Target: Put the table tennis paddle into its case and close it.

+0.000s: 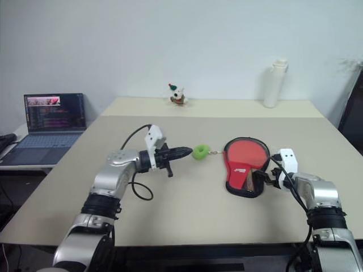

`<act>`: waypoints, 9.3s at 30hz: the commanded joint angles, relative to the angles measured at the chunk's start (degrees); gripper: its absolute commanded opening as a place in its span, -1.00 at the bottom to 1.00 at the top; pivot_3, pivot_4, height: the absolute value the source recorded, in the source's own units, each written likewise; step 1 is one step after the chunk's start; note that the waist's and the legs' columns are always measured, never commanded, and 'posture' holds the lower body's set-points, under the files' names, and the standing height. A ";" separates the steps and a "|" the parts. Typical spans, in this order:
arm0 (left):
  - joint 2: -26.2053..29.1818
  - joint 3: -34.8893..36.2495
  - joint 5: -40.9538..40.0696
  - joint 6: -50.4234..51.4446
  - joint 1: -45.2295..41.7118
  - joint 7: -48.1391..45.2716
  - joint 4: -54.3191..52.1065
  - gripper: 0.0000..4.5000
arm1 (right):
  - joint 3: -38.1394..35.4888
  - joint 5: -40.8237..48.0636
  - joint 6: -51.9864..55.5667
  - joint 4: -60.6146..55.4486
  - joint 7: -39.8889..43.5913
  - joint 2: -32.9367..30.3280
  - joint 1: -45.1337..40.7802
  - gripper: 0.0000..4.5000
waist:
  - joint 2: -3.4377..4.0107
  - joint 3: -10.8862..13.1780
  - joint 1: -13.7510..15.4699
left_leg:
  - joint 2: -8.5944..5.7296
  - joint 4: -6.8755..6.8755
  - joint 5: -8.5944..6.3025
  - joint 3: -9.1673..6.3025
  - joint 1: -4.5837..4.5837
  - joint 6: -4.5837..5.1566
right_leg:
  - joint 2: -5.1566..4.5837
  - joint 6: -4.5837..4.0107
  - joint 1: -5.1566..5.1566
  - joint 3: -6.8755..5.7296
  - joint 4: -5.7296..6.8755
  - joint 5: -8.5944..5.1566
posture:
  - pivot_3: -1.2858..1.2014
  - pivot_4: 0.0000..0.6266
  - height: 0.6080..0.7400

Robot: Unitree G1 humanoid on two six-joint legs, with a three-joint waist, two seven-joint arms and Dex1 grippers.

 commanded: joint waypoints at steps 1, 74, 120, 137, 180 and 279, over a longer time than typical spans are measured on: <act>0.84 -0.02 -1.36 -0.07 -0.42 0.38 -2.55 -1.00 | 2.72 -0.82 0.30 0.94 1.76 2.28 -0.51 0.99 | 0.00 0.00 -0.32 | 0.01 -0.01 0.00 0.01 0.11 0.00 | 0.01 0.00 0.09 0.00 0.00 0.00 | 0.03 -0.52 1.00; 23.83 0.04 -18.97 16.07 31.66 -12.72 -34.17 -1.00 | -4.16 13.20 39.89 -51.16 -10.45 16.91 23.05 -0.61 | -0.02 -0.01 0.04 | 0.34 -0.58 -0.04 -0.05 0.44 -0.07 | 0.20 -0.28 0.08 -0.07 0.00 -0.68 | 0.03 -0.52 1.00; 2.02 -5.41 5.91 -5.81 -11.00 9.99 34.43 0.98 | 13.93 11.77 6.66 -45.33 -0.04 9.32 9.85 1.00 | -0.20 -0.02 1.45 | 0.04 -0.53 -0.06 -0.15 0.23 -0.05 | 0.01 -0.11 0.23 -0.24 -0.50 -0.38 | 0.03 -0.52 1.00; -0.93 -5.63 9.07 -8.27 -10.03 6.67 40.20 -0.55 | 22.22 -2.01 0.74 -34.09 -7.41 15.29 8.08 1.00 | -0.21 -0.04 1.25 | 0.05 -0.49 -0.04 -0.13 0.36 -0.05 | 0.02 -0.10 0.29 -0.20 -0.35 -0.38 | 0.03 -0.52 1.00; -15.56 -18.14 37.07 -27.91 -34.97 45.42 55.15 -0.99 | 29.65 -11.26 8.13 -39.43 -7.83 16.16 21.33 1.00 | -0.40 -0.19 0.26 | 0.04 -0.52 -0.04 -0.14 0.47 -0.06 | 0.03 0.16 0.42 -0.20 -0.40 -0.48 | 0.03 -0.52 1.00; -11.23 -15.85 17.76 -25.24 -7.74 -6.91 31.59 1.00 | 5.40 -10.78 -8.24 3.21 -7.92 9.53 -3.70 -0.12 | -0.32 -0.27 1.23 | 0.00 -0.50 -0.05 -0.07 0.48 -0.03 | -0.02 -0.04 0.48 -0.12 -0.39 -0.29 | 0.03 -0.52 1.00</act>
